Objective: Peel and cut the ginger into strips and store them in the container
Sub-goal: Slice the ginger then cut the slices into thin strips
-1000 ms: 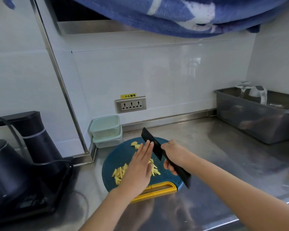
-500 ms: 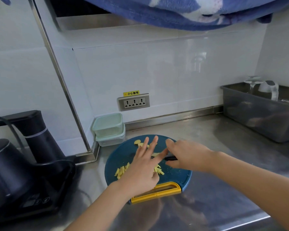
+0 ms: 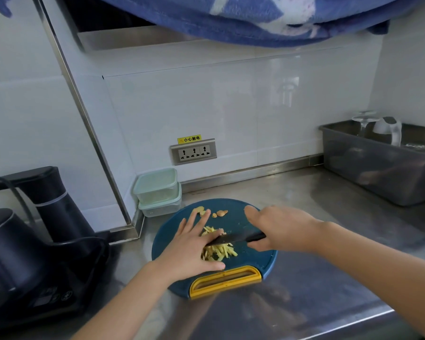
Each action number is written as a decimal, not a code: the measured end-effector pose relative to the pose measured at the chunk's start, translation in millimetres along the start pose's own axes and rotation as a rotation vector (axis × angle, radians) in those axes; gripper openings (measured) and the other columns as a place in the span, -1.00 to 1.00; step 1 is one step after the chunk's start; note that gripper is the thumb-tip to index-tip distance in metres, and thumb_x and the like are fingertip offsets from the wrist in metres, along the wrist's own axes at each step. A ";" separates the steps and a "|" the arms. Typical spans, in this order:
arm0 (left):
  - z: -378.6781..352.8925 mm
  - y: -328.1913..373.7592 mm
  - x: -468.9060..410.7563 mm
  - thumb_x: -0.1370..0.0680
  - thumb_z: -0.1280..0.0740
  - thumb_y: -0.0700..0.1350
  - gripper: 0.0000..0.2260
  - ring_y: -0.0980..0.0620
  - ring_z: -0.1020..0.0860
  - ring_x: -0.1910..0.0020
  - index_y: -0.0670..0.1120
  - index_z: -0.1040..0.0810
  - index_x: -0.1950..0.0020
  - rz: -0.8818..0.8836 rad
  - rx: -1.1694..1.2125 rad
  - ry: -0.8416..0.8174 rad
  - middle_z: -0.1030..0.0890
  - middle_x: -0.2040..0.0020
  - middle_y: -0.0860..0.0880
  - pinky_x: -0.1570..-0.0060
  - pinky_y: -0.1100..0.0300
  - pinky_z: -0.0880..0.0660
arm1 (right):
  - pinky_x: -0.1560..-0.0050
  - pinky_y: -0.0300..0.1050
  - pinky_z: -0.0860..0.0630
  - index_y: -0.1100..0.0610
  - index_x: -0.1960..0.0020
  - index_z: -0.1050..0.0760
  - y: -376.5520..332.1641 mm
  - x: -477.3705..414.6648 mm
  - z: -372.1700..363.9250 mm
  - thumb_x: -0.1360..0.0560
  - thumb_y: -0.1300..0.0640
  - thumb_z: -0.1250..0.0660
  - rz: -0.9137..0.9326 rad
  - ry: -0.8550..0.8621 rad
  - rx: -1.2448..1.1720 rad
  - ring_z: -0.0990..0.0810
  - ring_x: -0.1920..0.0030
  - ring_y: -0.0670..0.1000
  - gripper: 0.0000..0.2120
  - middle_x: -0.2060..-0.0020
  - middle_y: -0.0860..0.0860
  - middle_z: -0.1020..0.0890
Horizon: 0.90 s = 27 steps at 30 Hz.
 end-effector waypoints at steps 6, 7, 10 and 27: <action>-5.8 -25.0 2.3 -0.34 0.15 0.47 -0.22 -0.01 0.46 -0.40 0.20 -0.03 -0.52 0.113 0.060 -0.012 0.36 -0.48 0.06 -0.36 0.04 0.37 | 0.32 -0.03 -0.44 0.05 -0.01 -0.22 41.9 22.2 13.4 -0.52 -0.15 -0.30 -0.129 0.044 -0.088 -0.49 0.25 0.04 -0.65 0.24 -0.01 -0.48; -5.9 -28.0 3.2 -0.36 0.20 0.45 -0.24 0.00 0.44 -0.41 0.19 -0.06 -0.51 0.134 0.122 -0.007 0.32 -0.50 0.05 -0.38 0.03 0.35 | 0.31 -0.05 -0.43 0.04 0.03 -0.24 50.7 26.5 15.5 -0.51 -0.16 -0.31 -0.158 0.065 -0.127 -0.48 0.28 0.01 -0.66 0.25 -0.02 -0.49; 5.1 -33.9 2.0 -0.55 0.18 0.28 -0.44 0.03 0.30 -0.50 0.16 -0.20 -0.49 0.200 0.313 0.077 0.15 -0.56 0.05 -0.46 0.02 0.20 | 0.41 -0.15 -0.28 -0.01 0.17 -0.21 72.6 34.3 14.5 -0.49 -0.18 -0.33 -0.259 0.147 -0.243 -0.37 0.39 -0.05 -0.64 0.36 -0.05 -0.45; 7.7 -90.7 -91.7 -0.59 -0.21 -0.28 -0.59 0.00 -0.47 -0.25 0.00 -0.39 -0.42 0.399 0.509 0.159 -0.46 -0.36 -0.07 -0.25 0.19 -0.34 | 0.58 -0.25 -0.36 0.15 0.04 -0.28 77.4 -50.1 -50.1 -0.61 -0.06 -0.23 -0.473 0.089 -0.949 -0.36 0.65 -0.06 -0.71 0.38 0.12 -0.65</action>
Point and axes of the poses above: each hand's wrist, its own x-axis away from the middle knuckle, its own z-axis out of the back of the hand, y = z × x, the point moved 7 cm from there along -x, towards the middle knuckle
